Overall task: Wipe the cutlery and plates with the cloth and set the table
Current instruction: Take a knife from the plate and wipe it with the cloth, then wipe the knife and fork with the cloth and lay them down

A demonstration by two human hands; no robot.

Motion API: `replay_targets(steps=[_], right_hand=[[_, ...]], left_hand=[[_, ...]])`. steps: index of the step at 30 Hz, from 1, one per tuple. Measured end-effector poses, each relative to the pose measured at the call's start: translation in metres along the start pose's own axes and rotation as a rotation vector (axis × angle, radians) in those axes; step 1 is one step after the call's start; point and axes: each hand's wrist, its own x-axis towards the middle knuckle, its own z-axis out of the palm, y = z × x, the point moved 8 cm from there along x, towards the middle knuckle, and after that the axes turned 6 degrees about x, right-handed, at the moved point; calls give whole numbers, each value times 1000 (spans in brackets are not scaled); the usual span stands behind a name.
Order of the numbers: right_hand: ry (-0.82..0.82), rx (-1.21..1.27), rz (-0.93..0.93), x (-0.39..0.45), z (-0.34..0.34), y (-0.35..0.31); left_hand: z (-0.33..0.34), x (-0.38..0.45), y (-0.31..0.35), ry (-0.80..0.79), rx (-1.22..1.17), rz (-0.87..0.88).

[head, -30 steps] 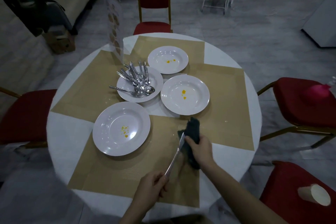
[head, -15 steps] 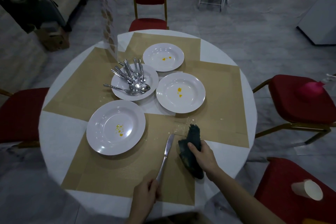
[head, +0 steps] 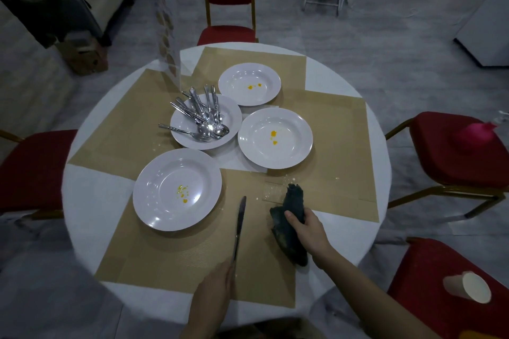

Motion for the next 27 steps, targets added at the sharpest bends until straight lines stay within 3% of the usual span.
replay_targets(steps=[5, 14, 20, 27], right_hand=[[-52, -48, -14, -1, 18, -5], [-109, -73, -65, -4, 40, -16], [-85, -81, -167, 7, 52, -55], [-184, -25, -54, 34, 91, -84]], left_hand=[[-8, 6, 11, 10, 149, 57], [-19, 8, 12, 30, 101, 27], [-79, 36, 40, 146, 83, 97], [-147, 82, 51, 216, 135, 148]])
